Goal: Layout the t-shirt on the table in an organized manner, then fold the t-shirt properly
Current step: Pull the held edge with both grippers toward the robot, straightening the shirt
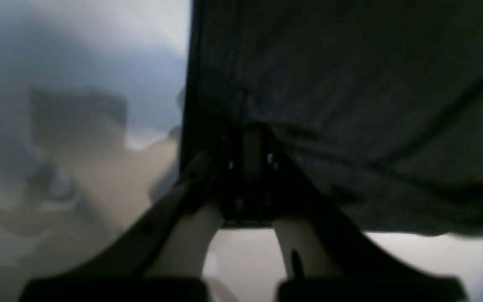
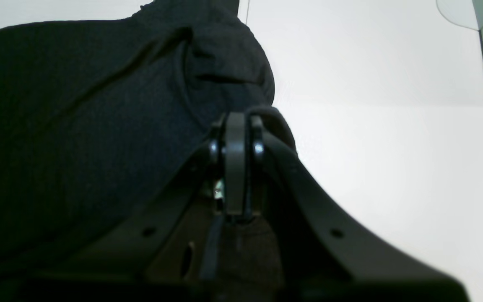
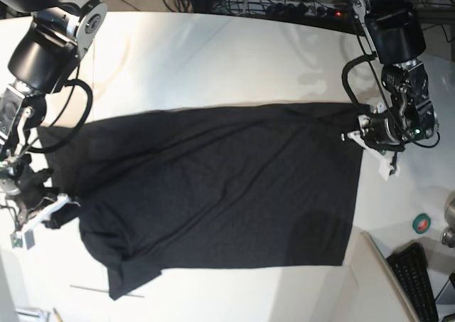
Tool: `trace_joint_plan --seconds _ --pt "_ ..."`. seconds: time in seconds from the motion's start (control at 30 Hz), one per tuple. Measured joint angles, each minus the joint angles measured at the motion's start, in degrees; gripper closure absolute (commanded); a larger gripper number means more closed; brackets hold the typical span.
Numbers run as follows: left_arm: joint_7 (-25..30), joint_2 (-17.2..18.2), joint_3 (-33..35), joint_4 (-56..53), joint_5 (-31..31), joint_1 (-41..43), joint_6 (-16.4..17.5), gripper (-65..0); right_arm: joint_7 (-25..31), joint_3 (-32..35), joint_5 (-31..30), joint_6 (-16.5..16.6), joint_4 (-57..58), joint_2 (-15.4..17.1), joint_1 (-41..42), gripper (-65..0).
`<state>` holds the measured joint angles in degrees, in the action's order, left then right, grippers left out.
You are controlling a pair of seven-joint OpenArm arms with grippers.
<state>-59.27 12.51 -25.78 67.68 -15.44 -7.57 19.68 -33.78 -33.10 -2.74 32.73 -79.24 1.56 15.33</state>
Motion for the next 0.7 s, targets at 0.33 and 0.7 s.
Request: trace_joint_plan --seconds 0.33,0.7 --pt "1.2 -0.1 0.0 -0.3 0.0 -2.1 0.0 0.0 2.6 0.0 -0.2 -4.5 3.7 0.0 0.0 0.0" --pt "1.2 -0.2 -0.3 1.0 -0.4 -5.5 0.0 -48.5 2.5 -0.2 -0.4 -7.3 1.4 -0.3 -1.3 -40.8"
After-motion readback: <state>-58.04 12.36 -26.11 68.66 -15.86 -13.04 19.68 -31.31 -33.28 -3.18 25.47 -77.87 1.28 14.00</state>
